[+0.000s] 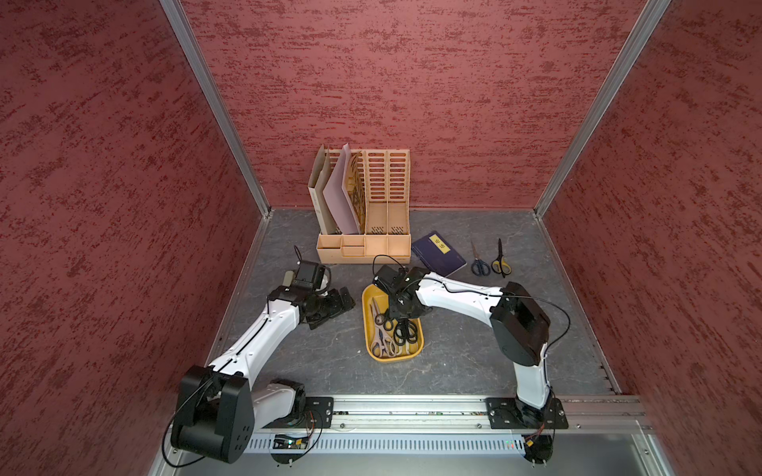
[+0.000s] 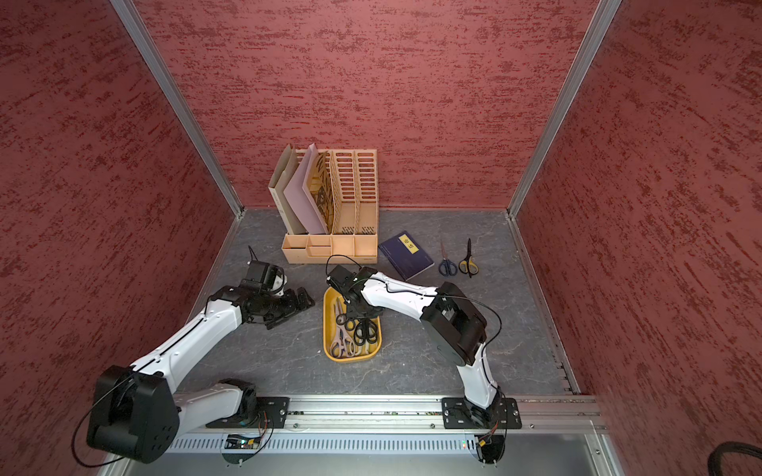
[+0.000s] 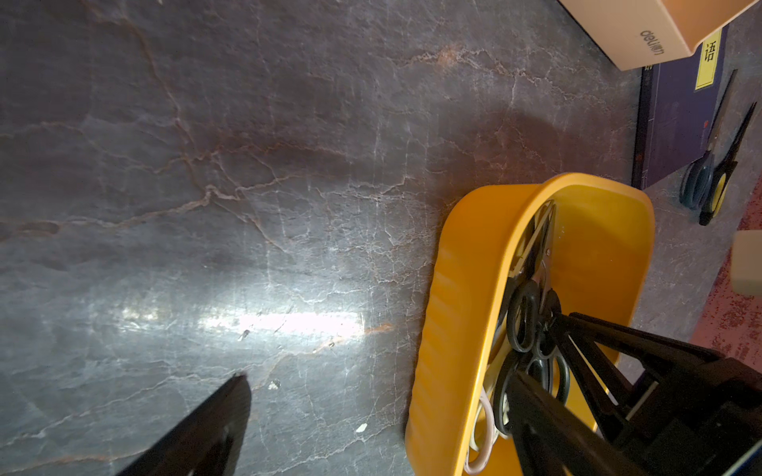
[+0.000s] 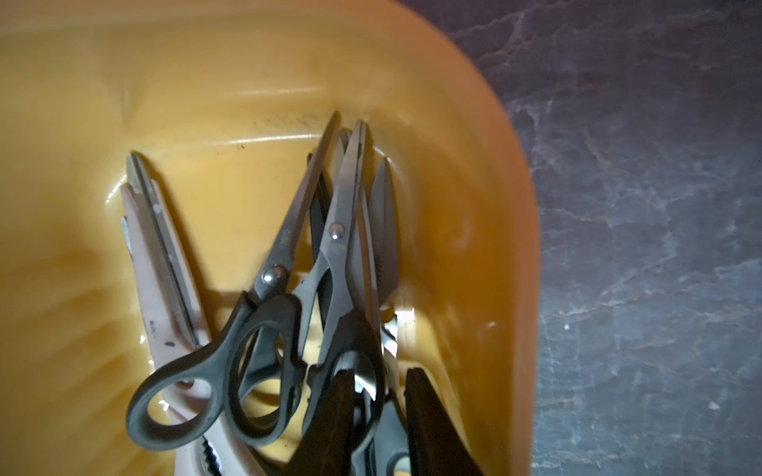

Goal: Take the scissors out of the storage box
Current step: Pick up the scissors from the storage box.

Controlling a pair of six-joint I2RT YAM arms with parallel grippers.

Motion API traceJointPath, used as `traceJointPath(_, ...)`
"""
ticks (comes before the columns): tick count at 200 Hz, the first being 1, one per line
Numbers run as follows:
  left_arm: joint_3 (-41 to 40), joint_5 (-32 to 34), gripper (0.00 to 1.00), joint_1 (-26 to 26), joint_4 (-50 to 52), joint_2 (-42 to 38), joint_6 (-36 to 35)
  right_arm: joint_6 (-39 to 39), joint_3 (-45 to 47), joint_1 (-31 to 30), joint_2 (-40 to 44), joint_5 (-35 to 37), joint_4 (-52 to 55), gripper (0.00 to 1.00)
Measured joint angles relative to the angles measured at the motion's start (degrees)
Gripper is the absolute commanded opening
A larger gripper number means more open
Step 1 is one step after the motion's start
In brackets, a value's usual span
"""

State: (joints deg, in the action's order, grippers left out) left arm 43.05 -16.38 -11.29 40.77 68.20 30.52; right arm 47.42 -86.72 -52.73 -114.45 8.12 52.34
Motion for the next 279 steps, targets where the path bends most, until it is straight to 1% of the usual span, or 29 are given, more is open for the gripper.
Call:
traceJointPath(27,0.0,0.02,1.0,0.42,0.35,0.0,0.0,-0.02,0.02,0.02,-0.81,-0.61,-0.83,0.26)
traceJointPath(66,0.0,0.02,1.0,0.74,0.55,0.0,-0.04,0.0,0.33,0.09,-1.11,-1.42,-2.25,0.23)
traceJointPath(119,0.0,0.0,1.0,1.38,1.09,-0.46,-0.44,-0.22,0.52,0.13,-0.68,-1.88,-3.06,0.09)
traceJointPath(182,0.0,-0.09,1.0,1.92,1.22,-0.83,-0.46,-0.96,0.52,0.13,-0.42,-1.86,-3.41,0.0)
traceJointPath(226,0.0,-0.2,1.0,2.38,1.22,-0.83,-0.61,-3.58,0.94,0.11,0.42,-1.9,-3.3,0.0)
traceJointPath(279,0.0,-0.44,1.0,2.95,1.22,-0.83,-0.9,-6.69,1.64,-0.5,4.83,-2.36,-2.62,0.0)
